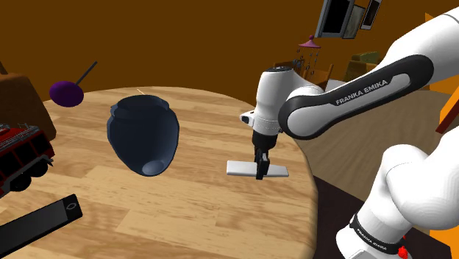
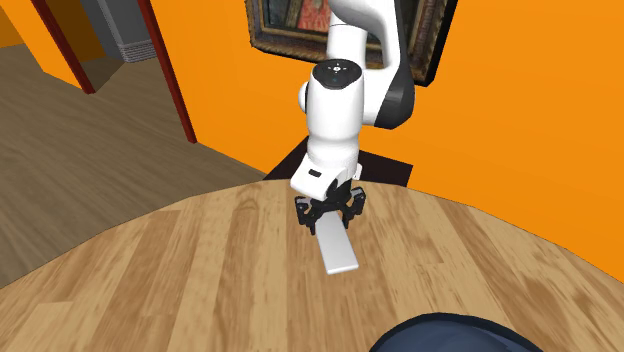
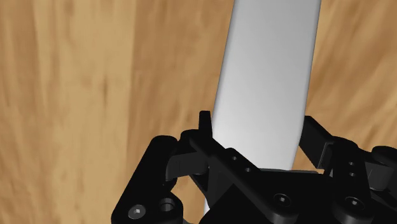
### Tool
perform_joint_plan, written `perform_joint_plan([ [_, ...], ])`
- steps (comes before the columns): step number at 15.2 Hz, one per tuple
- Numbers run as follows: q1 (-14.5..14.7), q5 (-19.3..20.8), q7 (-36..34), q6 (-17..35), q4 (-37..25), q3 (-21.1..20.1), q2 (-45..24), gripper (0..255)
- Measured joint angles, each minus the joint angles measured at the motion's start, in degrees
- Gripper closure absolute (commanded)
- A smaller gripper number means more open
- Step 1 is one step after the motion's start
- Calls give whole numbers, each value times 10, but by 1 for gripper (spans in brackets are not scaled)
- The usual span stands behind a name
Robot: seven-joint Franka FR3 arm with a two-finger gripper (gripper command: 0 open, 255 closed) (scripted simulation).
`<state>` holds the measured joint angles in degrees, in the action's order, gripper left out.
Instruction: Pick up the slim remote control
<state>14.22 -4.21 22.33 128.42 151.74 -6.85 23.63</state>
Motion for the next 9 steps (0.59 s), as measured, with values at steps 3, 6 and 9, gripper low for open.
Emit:
perform_joint_plan([
  [3, 0, 0, 0, 0, 0, 0, 0, 255],
  [6, 0, 0, 1, -10, -4, 1, 7, 255],
  [9, 0, 1, 1, -37, -16, 3, 21, 255],
])
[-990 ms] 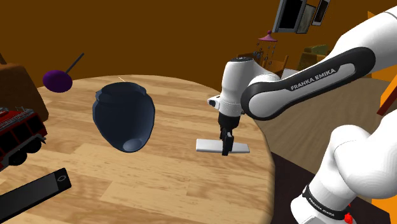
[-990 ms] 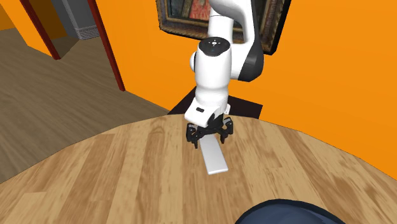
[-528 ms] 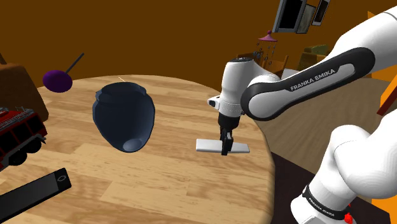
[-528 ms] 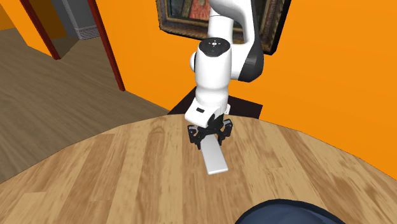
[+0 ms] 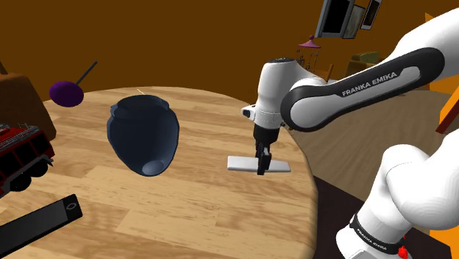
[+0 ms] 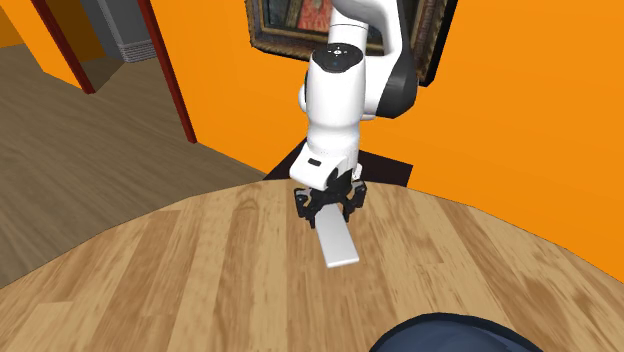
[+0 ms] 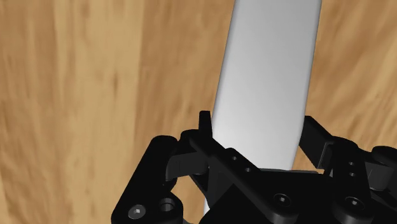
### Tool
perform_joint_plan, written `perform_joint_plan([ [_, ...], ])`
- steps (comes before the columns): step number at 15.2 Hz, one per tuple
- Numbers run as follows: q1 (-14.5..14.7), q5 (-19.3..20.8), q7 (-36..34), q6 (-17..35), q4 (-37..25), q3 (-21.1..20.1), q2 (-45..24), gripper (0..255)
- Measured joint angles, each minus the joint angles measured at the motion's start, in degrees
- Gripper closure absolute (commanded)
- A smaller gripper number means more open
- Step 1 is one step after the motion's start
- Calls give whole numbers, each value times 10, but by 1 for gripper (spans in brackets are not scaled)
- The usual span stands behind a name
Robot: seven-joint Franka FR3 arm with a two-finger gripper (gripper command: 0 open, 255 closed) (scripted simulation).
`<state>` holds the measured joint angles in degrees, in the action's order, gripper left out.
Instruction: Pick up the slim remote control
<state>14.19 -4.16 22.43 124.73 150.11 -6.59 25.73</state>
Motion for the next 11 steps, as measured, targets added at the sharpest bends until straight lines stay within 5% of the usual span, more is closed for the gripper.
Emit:
perform_joint_plan([
  [11, 0, 2, -1, -92, -59, 4, 33, 255],
])
